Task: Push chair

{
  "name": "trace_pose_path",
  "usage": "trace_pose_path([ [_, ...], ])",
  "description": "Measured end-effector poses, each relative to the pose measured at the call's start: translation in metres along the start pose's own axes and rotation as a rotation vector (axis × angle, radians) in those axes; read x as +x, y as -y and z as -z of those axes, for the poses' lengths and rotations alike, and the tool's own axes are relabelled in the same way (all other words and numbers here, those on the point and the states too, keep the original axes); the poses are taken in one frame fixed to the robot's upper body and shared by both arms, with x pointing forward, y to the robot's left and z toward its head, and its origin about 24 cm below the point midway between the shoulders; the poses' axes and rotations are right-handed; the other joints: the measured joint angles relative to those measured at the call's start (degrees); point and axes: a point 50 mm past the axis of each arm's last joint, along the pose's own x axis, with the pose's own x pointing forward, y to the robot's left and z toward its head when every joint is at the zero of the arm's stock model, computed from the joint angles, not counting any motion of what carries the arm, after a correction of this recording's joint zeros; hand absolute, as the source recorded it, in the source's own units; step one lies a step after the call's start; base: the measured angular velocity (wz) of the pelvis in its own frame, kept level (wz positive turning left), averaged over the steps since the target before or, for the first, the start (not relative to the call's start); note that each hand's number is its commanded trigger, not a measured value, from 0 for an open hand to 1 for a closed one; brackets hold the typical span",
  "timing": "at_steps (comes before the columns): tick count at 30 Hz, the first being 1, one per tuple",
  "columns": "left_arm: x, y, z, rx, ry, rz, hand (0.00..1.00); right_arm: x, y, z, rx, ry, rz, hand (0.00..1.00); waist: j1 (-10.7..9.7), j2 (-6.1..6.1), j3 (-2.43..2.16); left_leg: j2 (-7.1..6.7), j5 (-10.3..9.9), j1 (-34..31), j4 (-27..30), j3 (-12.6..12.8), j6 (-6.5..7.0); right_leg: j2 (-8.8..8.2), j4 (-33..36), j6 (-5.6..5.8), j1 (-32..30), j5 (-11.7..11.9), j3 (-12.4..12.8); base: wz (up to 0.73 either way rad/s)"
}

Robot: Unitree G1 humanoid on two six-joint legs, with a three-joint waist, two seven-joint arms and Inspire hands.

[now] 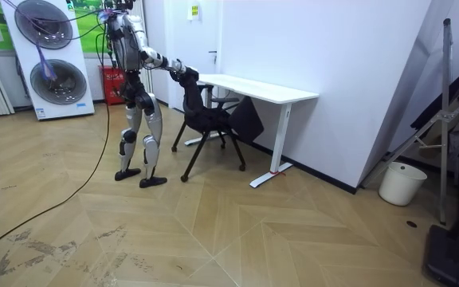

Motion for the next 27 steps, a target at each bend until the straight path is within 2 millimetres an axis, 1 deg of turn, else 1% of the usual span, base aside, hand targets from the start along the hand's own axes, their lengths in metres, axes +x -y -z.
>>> trace_pose_path([
  [3,0.000,0.000,0.000,0.002,0.000,-0.001,1.00,0.000,0.002,-0.002,0.000,-0.005,-0.019,1.00,0.8,-0.20,-0.13,-0.06,0.0,-0.1,0.0,-0.3,0.00,-0.07,0.0,0.00,0.0,0.0,-0.1,0.01],
  [5,-0.001,0.000,0.000,0.002,0.001,0.000,1.00,0.000,0.002,-0.003,0.000,-0.005,-0.038,1.00,1.5,-0.53,-0.41,-0.05,0.0,-0.1,0.1,-0.7,0.01,-0.08,0.0,0.00,0.0,0.0,-0.3,0.05],
  [7,-0.002,0.001,0.000,0.002,0.000,0.002,1.00,0.001,0.001,-0.004,0.000,-0.005,-0.043,1.00,2.0,-0.64,-0.53,-0.04,0.0,-0.1,0.0,-1.1,0.01,-0.13,0.0,0.00,0.2,0.0,-0.7,0.09],
  [10,-0.004,0.002,0.001,0.004,-0.003,0.006,1.00,0.001,0.000,-0.006,-0.003,-0.003,-0.046,1.00,2.7,-0.64,-0.53,-0.04,0.1,0.0,0.1,-1.4,0.10,-0.31,-0.2,0.00,0.6,0.0,-1.5,0.12],
  [12,-0.004,0.003,0.002,0.004,-0.004,0.008,1.00,0.001,0.000,-0.007,-0.004,-0.003,-0.045,1.00,3.3,-0.64,-0.53,-0.17,0.4,-0.1,0.0,-1.5,0.14,-0.54,-0.2,0.00,0.7,0.0,-1.7,0.12],
  [14,-0.005,0.004,0.002,0.003,-0.004,0.011,1.00,0.001,-0.001,-0.007,-0.006,-0.002,-0.047,1.00,4.2,-0.67,-0.52,-0.25,0.6,-0.2,0.0,-1.9,0.18,-0.76,-0.2,0.00,0.8,0.0,-2.5,0.14],
  [16,-0.006,0.004,0.002,0.003,-0.005,0.012,1.00,0.001,-0.001,-0.008,-0.007,0.003,-0.046,1.00,4.4,-0.70,-0.54,-0.32,0.7,-0.6,0.0,-2.4,0.22,-0.96,-0.3,0.01,0.9,0.0,-3.0,0.18],
  [17,-0.008,0.004,0.002,0.004,-0.007,0.012,0.78,0.001,-0.002,-0.008,-0.008,0.004,-0.044,0.83,4.5,-0.75,-0.54,-0.38,0.8,-0.7,0.0,-2.8,0.20,-1.00,-0.4,0.00,1.0,0.0,-3.2,0.12],
  [18,-0.010,0.004,0.003,0.004,-0.009,0.012,0.22,0.000,-0.002,-0.009,-0.008,0.005,-0.042,0.07,4.5,-0.76,-0.55,-0.39,0.9,-0.7,0.0,-2.9,0.20,-1.02,-0.5,0.00,1.1,0.0,-3.3,0.14],
  [19,-0.011,0.005,0.003,0.003,-0.012,0.014,0.00,0.000,-0.004,-0.009,-0.007,0.006,-0.039,0.00,4.7,-0.79,-0.56,-0.38,0.9,-0.7,0.1,-3.2,0.18,-1.01,-0.7,0.01,1.4,0.0,-3.6,0.16],
  [21,-0.013,0.006,0.003,0.001,-0.011,0.019,0.00,-0.002,-0.006,-0.009,-0.005,0.005,-0.042,0.00,5.1,-0.80,-0.58,-0.36,0.9,-0.5,0.2,-3.2,0.18,-1.04,-1.2,0.03,2.0,0.0,-4.0,0.15],
  [24,-0.018,0.007,0.005,-0.020,-0.027,0.016,0.00,-0.001,-0.006,-0.011,0.018,0.003,-0.052,0.00,5.7,-1.18,-0.85,-0.35,1.1,-0.5,0.1,-3.1,0.16,-0.99,-1.5,0.07,2.1,0.1,-4.1,0.03],
  [27,-0.019,0.009,0.004,-0.092,-0.057,0.018,0.00,-0.001,-0.006,-0.010,0.065,-0.004,-0.068,0.00,6.0,-1.25,-0.90,-0.42,1.1,-0.3,0.1,-3.1,0.17,-0.95,-1.7,0.20,2.6,0.2,-4.0,0.04],
])
